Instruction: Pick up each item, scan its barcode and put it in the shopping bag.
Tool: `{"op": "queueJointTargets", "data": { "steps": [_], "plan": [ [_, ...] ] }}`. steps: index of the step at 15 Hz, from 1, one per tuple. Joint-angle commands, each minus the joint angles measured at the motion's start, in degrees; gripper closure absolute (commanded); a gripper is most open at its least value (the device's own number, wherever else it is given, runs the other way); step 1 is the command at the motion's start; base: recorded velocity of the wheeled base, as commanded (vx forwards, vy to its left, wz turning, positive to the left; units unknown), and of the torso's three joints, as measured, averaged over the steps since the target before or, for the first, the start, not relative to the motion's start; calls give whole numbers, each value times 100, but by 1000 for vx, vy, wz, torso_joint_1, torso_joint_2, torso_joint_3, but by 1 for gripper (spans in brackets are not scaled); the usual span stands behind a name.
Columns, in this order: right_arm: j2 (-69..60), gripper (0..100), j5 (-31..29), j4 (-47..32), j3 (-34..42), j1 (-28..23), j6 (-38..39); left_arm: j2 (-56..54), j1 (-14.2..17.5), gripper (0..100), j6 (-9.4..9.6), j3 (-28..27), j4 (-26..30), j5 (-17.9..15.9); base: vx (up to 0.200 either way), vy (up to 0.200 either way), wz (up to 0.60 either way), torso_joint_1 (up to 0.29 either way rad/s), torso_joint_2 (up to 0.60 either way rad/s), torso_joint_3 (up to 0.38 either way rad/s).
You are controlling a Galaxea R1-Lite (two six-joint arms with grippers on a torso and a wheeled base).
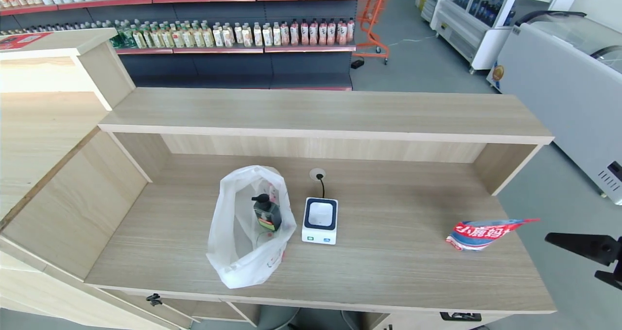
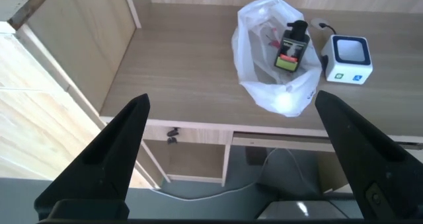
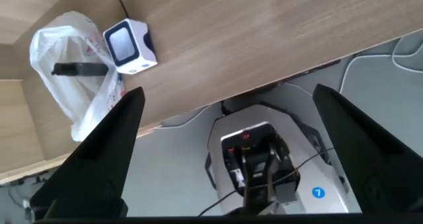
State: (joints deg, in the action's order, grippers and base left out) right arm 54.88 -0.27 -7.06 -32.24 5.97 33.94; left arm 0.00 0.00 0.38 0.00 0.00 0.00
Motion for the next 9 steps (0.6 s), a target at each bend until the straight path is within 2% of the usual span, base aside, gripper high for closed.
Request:
{"op": "queueJointTargets", "data": {
  "steps": [1,3,4,5,9],
  "plan": [
    [233,0,9,-6,-212,0,183,0,0,0,-3,0,0,0,0,-200,0,2,12,-2],
    [611,0,-35,-32,-652,-8,860,0,0,0,-3,0,0,0,0,-200,0,2,5,2],
    [919,0,-263,-59,-783,-167,1106,0,0,0,-3,0,0,0,0,-200,0,2,2,-2],
    [1235,0,-483,-59,-854,-422,1168,0,0,0,-20,0,0,0,0,0,0,0,0,0],
    [2026,0,-615,-138,-1065,-984,1264,0,-9,0,-20,0,0,0,0,0,0,0,0,0]
  ]
}}
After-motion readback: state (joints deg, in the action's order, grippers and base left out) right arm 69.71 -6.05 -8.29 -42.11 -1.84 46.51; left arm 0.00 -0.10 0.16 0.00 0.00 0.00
